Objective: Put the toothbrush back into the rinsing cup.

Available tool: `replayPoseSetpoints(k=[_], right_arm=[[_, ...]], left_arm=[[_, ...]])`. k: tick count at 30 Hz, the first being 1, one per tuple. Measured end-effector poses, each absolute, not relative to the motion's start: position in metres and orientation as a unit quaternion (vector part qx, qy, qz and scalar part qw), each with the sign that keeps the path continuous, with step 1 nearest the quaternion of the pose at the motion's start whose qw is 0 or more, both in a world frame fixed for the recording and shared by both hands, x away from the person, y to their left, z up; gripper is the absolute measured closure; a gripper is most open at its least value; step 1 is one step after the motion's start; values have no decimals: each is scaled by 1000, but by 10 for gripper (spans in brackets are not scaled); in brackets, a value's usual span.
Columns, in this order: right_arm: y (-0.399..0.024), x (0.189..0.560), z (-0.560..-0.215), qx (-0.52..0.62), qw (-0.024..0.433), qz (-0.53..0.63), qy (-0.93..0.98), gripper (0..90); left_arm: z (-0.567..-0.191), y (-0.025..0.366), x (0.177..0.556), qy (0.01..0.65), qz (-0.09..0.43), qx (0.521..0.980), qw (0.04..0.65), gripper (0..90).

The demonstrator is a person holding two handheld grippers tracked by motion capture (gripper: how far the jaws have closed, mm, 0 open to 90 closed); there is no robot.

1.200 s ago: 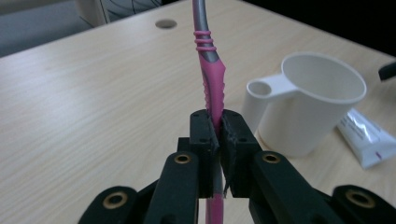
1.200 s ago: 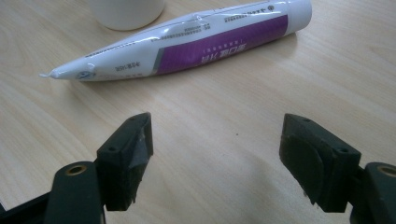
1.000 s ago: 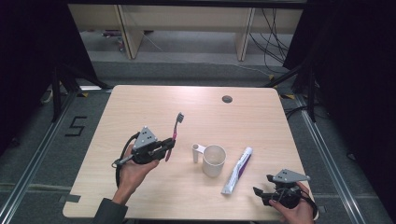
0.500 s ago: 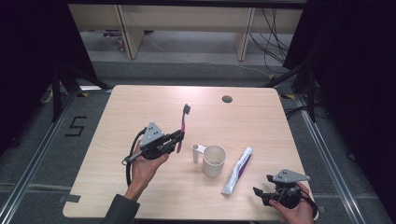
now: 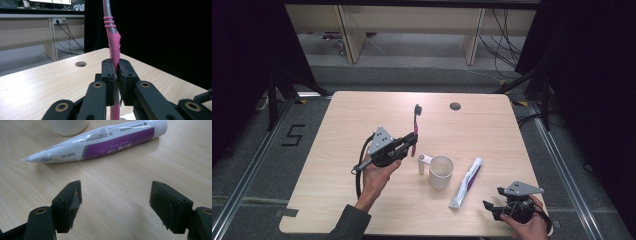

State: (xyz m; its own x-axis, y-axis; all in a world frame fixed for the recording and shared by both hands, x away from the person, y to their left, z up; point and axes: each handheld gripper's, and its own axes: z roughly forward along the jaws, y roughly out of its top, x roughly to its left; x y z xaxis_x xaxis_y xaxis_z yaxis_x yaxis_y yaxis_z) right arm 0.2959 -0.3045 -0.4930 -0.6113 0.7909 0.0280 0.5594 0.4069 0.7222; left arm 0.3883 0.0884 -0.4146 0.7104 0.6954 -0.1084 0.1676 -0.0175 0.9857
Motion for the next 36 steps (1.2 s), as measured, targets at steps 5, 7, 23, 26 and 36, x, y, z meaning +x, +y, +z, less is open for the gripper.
replayPoseSetpoints(k=[5,7,23,26,36], right_arm=[[-304,296,-493,410,162,358,823,269],[-304,296,-493,411,160,356,824,269],[-304,296,-493,409,158,357,825,269],[-304,296,-493,408,160,357,825,269],[-304,296,-494,410,156,357,825,269]], left_arm=[[-415,81,391,316,208,678,630,830],[-416,80,391,316,205,678,631,830],[-433,66,395,318,199,687,622,829],[-438,67,395,319,199,692,616,827],[-450,68,392,320,198,702,605,818]])
